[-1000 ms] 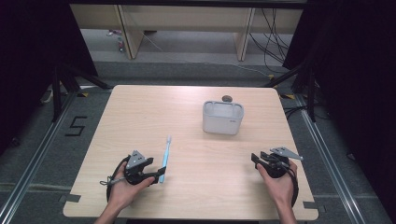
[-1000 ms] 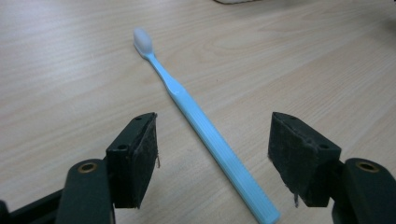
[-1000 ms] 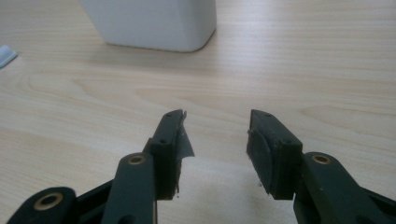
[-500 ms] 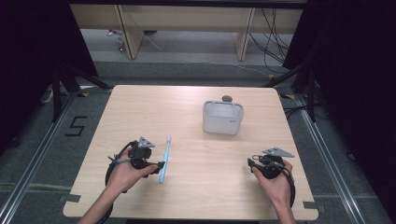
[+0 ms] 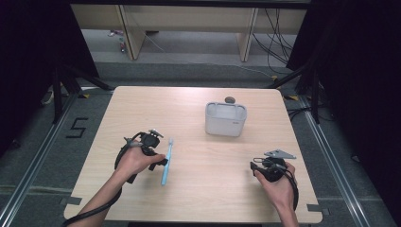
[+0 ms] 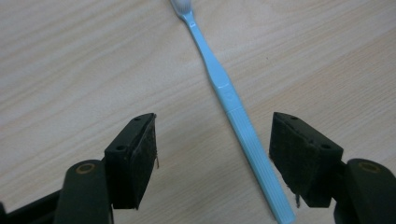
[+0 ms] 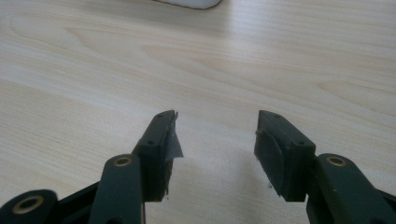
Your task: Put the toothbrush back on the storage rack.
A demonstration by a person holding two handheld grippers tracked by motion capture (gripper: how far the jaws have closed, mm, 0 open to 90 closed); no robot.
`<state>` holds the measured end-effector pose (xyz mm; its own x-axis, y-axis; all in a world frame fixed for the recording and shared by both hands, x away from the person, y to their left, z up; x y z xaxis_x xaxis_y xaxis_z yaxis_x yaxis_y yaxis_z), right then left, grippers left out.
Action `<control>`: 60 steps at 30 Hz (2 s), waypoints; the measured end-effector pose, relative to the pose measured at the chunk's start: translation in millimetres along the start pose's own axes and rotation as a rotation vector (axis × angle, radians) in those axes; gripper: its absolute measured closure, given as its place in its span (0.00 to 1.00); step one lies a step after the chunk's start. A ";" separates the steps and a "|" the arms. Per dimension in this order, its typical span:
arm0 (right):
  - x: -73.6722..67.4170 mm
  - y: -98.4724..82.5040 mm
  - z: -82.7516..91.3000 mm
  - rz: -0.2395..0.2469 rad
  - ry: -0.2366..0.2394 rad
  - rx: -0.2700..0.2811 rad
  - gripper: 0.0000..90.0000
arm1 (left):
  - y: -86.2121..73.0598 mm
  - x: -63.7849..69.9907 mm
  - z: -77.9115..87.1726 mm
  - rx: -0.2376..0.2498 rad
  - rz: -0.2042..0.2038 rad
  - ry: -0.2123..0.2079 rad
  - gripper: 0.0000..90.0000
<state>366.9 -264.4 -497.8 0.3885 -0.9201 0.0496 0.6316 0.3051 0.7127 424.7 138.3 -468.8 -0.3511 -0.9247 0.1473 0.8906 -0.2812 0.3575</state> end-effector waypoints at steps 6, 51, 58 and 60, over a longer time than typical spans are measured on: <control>-3.2 -0.9 -0.7 -0.046 0.018 -0.010 0.54 | 9.2 3.2 -9.1 -0.077 0.038 0.038 0.35; -5.8 0.1 -3.7 -0.027 0.051 -0.012 0.50 | 22.0 20.7 -33.9 -0.197 -0.030 0.135 0.73; -6.1 0.4 -4.5 -0.006 0.046 -0.004 0.50 | 22.1 18.0 -32.5 -0.239 -0.085 0.144 0.82; -6.3 0.4 -4.6 -0.006 0.051 -0.004 0.50 | 21.4 17.5 -32.7 -0.242 -0.098 0.142 0.85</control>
<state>367.8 -257.3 -501.1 0.4181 -0.9084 0.0093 0.6370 0.3005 0.7099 447.2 107.8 -488.7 -0.4097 -0.9121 -0.0136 0.9037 -0.4079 0.1305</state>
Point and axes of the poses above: each handheld gripper's, and its own axes: z roughly backward along the jaws, y roughly out of its top, x roughly to its right, the point moved 1 cm from there along -z, roughly forward along the jaws, and after that the axes turned 8 degrees about z, right-handed, at the moved point
